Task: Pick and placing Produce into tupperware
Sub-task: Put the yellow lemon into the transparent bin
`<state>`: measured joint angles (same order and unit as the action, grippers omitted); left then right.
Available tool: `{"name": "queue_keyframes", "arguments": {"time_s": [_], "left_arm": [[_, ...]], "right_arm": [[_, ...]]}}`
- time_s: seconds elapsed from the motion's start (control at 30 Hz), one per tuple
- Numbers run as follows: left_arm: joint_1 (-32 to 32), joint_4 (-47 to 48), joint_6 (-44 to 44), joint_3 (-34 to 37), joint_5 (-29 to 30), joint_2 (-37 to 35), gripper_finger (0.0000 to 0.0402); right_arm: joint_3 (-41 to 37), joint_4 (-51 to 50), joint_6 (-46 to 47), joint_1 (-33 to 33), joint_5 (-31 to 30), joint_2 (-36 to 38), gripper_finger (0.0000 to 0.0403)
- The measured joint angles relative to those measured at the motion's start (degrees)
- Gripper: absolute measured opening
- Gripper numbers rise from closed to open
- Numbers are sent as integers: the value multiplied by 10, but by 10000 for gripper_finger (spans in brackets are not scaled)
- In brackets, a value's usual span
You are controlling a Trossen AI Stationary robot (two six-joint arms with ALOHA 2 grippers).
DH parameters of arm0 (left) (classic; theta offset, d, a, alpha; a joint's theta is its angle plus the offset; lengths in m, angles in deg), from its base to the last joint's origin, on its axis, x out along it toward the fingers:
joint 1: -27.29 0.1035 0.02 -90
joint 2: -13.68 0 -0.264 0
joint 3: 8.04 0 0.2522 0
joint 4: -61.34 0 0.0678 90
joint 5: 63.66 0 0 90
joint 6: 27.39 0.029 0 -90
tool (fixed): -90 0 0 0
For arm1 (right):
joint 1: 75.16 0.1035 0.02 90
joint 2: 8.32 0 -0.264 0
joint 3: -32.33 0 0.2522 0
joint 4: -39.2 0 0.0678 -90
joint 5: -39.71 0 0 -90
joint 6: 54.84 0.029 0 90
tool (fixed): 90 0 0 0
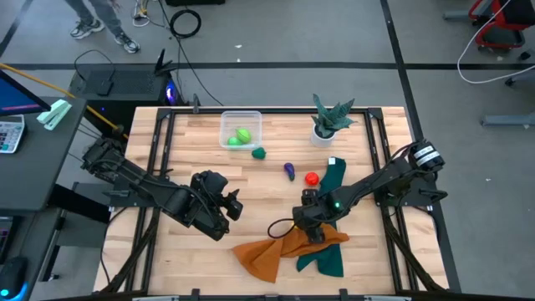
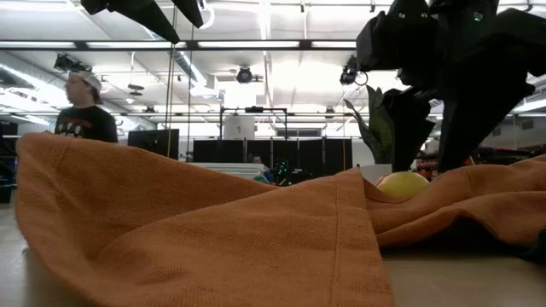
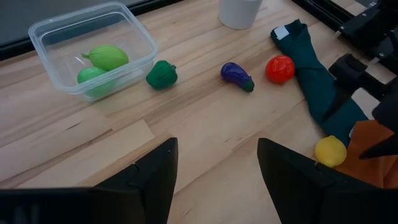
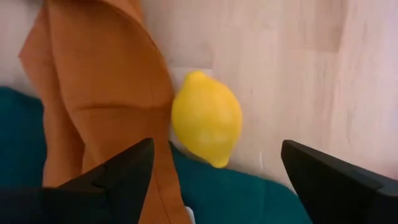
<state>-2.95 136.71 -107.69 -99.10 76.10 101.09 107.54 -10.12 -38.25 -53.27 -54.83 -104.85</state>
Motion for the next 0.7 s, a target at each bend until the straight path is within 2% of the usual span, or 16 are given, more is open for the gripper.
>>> {"name": "queue_keyframes", "arguments": {"time_s": [0.3,0.7], "left_arm": [[0,0,1,0,0,0,222],[0,0,1,0,0,0,218]], "right_arm": [[0,34,-76,-11,15,-2,312],[0,42,-111,-48,60,-10,309]]}}
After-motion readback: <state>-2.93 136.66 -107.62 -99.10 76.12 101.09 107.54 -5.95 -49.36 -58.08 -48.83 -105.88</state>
